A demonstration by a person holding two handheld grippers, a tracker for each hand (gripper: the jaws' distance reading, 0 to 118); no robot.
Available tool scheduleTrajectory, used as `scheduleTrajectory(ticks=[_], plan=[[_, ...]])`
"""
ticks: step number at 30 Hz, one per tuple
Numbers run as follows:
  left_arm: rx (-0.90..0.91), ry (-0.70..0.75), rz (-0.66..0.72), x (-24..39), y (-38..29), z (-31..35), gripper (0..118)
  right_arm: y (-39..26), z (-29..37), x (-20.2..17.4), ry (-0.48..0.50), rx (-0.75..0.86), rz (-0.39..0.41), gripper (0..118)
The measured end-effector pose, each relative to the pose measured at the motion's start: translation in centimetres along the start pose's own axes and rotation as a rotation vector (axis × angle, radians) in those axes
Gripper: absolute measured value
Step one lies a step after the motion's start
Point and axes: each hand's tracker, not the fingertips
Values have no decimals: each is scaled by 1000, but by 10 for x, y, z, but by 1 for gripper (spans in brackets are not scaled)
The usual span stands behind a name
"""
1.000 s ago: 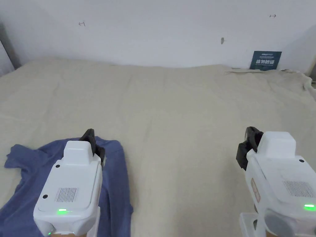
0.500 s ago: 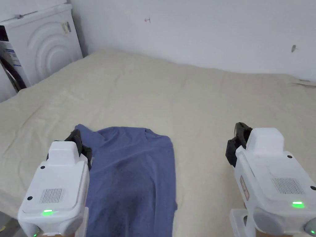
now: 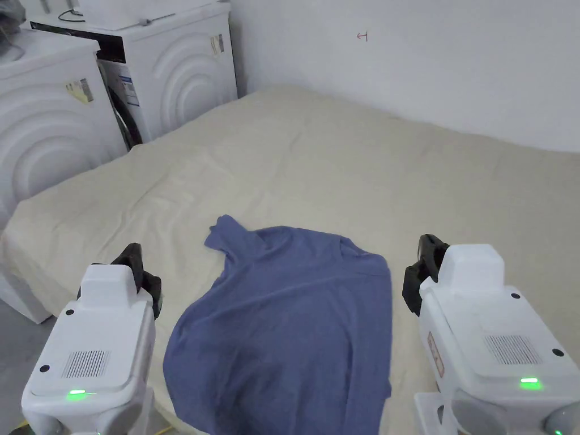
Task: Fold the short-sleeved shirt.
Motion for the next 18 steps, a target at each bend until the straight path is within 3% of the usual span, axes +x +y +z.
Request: scheduleTrajectory(ticks=[6,11,18], plan=[[-16,-48,5,11,2,-11,0,-1,3,8,-10,-6,4,0],[-86,-176,32,37,7,-41,0,-2,4,27,-48,-8,4,0],[-370,-347,16,87,-2,-106,0,-2,5,51,-105,-20,9,0]])
